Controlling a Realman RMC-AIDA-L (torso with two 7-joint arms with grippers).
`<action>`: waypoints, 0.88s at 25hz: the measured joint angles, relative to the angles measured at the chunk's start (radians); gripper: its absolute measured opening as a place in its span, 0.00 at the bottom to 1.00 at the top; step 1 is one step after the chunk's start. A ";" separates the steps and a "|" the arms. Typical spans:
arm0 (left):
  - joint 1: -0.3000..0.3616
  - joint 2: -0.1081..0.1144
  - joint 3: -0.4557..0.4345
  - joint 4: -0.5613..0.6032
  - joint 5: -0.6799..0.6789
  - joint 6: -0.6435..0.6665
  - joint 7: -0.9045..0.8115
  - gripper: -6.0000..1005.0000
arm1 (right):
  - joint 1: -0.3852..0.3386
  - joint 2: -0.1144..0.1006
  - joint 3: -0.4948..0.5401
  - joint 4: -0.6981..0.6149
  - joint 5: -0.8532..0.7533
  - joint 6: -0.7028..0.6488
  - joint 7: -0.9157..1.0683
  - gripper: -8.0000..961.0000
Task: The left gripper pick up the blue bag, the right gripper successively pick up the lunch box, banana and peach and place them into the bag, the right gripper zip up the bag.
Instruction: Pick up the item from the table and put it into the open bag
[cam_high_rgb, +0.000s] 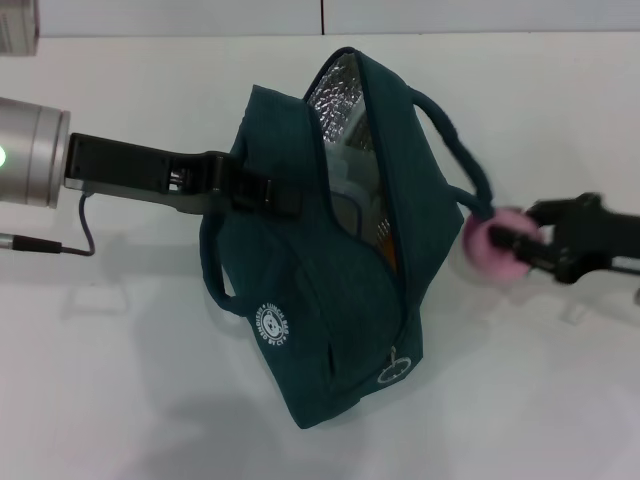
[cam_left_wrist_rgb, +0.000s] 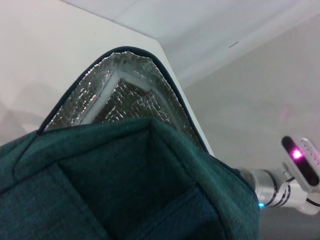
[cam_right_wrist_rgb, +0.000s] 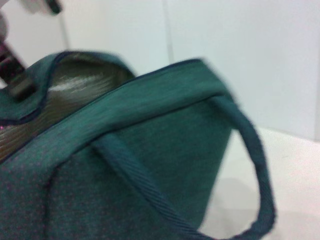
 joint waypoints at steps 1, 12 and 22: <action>0.000 0.000 0.000 0.000 0.000 0.001 0.000 0.05 | -0.012 -0.001 0.018 -0.014 0.000 -0.004 0.003 0.32; 0.003 0.000 0.003 0.000 -0.009 0.003 0.000 0.05 | -0.053 -0.005 0.250 -0.075 0.092 -0.237 0.019 0.20; -0.007 -0.002 0.003 0.000 -0.013 0.004 -0.004 0.05 | 0.080 0.007 0.057 -0.067 0.304 -0.383 0.046 0.15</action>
